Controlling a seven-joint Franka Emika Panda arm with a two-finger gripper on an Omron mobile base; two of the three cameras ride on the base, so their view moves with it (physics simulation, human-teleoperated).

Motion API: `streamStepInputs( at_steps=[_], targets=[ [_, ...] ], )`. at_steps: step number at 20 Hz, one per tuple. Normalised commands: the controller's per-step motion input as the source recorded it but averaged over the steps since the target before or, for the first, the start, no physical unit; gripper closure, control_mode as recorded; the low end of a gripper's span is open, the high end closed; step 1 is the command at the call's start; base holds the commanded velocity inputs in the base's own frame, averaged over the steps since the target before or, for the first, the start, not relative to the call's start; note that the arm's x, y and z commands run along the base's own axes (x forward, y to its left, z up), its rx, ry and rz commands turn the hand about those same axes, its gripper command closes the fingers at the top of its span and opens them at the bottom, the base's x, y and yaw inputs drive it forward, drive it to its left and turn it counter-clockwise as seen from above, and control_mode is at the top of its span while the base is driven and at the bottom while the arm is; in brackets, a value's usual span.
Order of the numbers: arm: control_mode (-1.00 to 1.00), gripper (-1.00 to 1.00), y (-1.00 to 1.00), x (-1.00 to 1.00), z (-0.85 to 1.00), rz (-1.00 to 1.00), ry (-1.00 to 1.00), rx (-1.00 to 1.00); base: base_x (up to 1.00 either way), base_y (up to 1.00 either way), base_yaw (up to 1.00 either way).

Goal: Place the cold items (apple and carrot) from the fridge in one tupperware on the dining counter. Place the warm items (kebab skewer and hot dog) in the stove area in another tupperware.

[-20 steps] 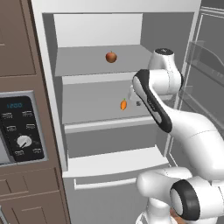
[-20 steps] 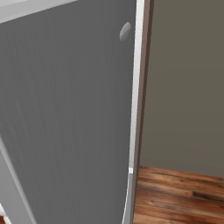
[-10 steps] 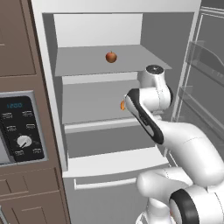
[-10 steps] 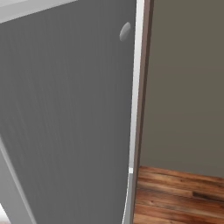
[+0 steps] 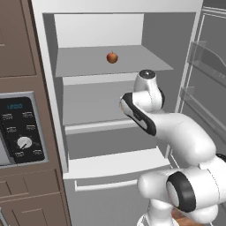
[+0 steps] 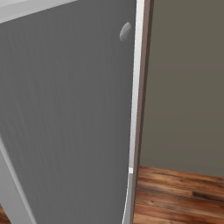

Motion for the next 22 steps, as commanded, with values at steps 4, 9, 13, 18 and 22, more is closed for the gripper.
streamStepInputs(
  at_steps=[4, 9, 13, 18, 22],
  targets=[
    [-1.0, -1.0, 0.07, 0.36, -0.2, 0.0, -0.01, -0.04, 0.0, 0.0, 0.0],
    [-1.0, -1.0, 0.09, 0.4, -0.22, 0.0, 0.0, -0.01, 0.0, 0.0, 0.0],
    [-1.0, -1.0, 0.01, 0.4, -0.18, 0.0, 0.0, 0.0, 0.0, 0.0, 0.0],
    [-1.0, -1.0, 0.0, 0.47, -0.16, 0.0, 0.0, 0.0, 0.0, 0.0, 0.0],
    [-1.0, -1.0, 0.0, 0.5, -0.18, 0.0, 0.0, 0.0, 0.0, 0.0, 0.0]
  ],
)
